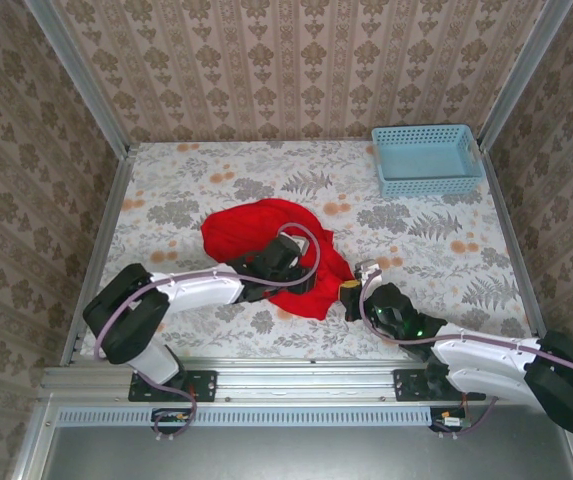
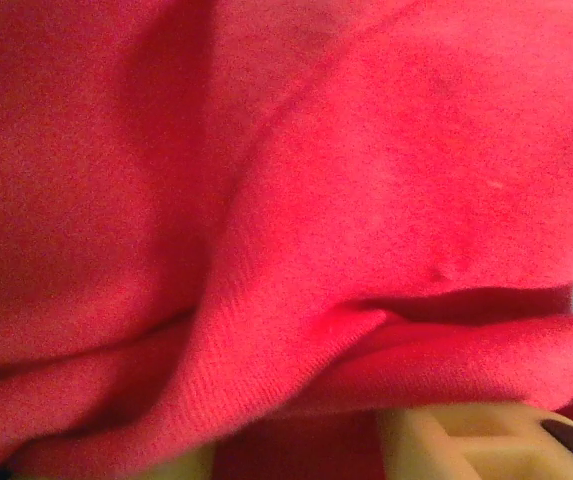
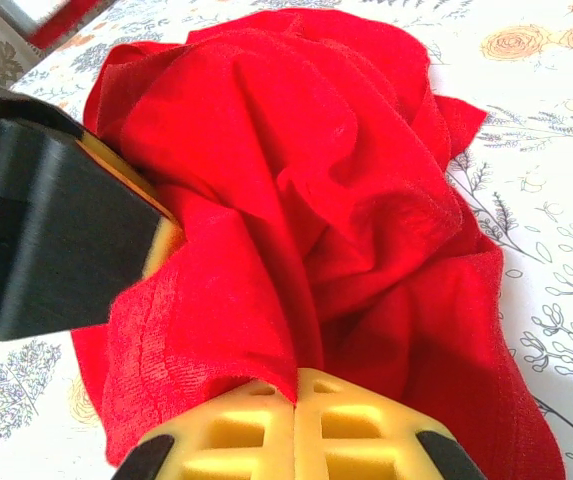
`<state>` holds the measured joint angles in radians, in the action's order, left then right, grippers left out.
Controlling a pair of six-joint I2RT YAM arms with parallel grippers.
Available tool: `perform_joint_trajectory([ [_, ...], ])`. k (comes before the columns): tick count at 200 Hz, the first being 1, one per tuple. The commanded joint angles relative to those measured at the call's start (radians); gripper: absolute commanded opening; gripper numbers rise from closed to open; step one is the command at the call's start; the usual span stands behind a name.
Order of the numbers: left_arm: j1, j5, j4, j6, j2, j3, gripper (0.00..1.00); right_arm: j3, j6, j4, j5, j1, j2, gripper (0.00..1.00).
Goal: Fold the inside-out t-shirt
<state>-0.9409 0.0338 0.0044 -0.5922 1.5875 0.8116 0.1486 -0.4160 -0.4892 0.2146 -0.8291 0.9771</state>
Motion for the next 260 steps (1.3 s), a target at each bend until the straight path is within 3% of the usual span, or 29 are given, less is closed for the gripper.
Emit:
perform_joint_trajectory([
  [1, 0.005, -0.021, -0.017, 0.010, 0.039, 0.021, 0.43, 0.028, 0.020, 0.029, 0.027, -0.006, -0.003, 0.00],
  [43, -0.010, -0.052, -0.045, 0.034, 0.015, 0.032, 0.15, 0.040, 0.021, 0.038, 0.033, -0.006, 0.004, 0.00],
  [72, -0.068, -0.155, -0.174, 0.057, -0.046, 0.087, 0.00, 0.066, 0.025, 0.075, 0.062, -0.006, 0.019, 0.00],
  [116, -0.167, -0.251, -0.331, 0.080, -0.211, 0.120, 0.00, 0.130, 0.040, 0.105, 0.095, -0.007, 0.077, 0.00],
  [161, -0.218, -0.281, -0.434, 0.127, -0.370, 0.130, 0.00, 0.233, 0.046, 0.148, 0.123, -0.002, 0.156, 0.00],
  [193, -0.188, -0.270, -0.442, 0.159, -0.493, 0.085, 0.00, 0.292, 0.057, 0.198, 0.133, -0.001, 0.191, 0.00],
  [228, -0.071, -0.140, -0.392, 0.153, -0.577, 0.001, 0.00, 0.325, 0.093, 0.228, 0.089, 0.000, 0.196, 0.00],
  [243, -0.047, -0.120, -0.381, 0.152, -0.573, -0.016, 0.00, 0.327, 0.124, 0.223, 0.005, 0.001, 0.186, 0.14],
  [260, -0.031, -0.114, -0.369, 0.157, -0.562, -0.036, 0.00, 0.318, 0.144, 0.211, -0.085, 0.010, 0.161, 0.41],
])
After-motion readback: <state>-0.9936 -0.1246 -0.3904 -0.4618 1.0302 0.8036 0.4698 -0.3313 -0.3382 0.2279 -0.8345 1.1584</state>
